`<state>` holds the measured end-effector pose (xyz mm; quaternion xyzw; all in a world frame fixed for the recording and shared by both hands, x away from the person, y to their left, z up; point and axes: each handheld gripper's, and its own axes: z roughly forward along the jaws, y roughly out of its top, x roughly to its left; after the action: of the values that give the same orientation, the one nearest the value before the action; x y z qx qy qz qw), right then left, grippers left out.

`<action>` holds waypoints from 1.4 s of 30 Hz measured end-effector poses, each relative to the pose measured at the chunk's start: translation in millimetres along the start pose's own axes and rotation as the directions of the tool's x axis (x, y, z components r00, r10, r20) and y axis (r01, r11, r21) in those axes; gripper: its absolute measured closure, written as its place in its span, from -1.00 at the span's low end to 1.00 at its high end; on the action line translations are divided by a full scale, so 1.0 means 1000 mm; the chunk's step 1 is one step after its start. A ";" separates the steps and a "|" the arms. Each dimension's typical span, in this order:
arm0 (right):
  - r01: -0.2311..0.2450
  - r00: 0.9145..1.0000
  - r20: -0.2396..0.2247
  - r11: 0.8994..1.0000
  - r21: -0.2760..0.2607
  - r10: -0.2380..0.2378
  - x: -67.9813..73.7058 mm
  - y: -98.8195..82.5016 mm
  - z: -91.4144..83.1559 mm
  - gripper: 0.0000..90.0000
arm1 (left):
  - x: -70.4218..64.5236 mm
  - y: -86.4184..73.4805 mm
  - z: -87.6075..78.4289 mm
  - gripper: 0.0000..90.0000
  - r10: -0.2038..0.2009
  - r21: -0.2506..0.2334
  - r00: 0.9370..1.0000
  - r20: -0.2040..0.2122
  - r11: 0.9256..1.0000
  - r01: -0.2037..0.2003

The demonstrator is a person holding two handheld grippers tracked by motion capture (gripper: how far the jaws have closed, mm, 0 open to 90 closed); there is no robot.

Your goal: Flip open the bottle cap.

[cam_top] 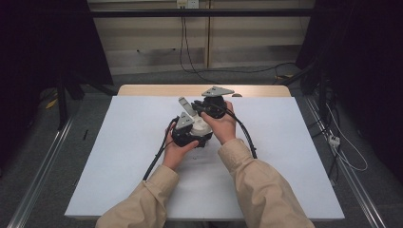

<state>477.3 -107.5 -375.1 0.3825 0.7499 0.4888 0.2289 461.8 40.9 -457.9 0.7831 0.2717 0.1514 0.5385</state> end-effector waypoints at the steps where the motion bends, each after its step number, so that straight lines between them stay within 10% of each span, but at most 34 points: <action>1: -0.001 1.000 0.002 1.000 0.002 0.001 0.000 0.000 -0.001 0.75 | -0.001 0.000 0.000 -0.80 0.001 -0.002 1.000 0.000 1.000 -0.001; 28: -0.052 0.998 -0.043 0.999 -0.016 0.051 0.001 -0.001 -0.020 -0.38 | 0.000 0.004 -0.028 -0.89 0.018 0.040 1.000 -0.007 0.999 -0.018; 42: -0.025 0.998 -0.061 1.000 -0.018 0.024 0.002 -0.016 -0.045 -0.61 | 0.002 0.003 -0.054 -0.89 0.022 0.056 1.000 -0.016 0.998 -0.021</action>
<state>438.7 -134.9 -370.8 0.3744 0.7473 0.5100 0.2033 435.8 82.3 -434.6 0.7993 0.2719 0.1562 0.5126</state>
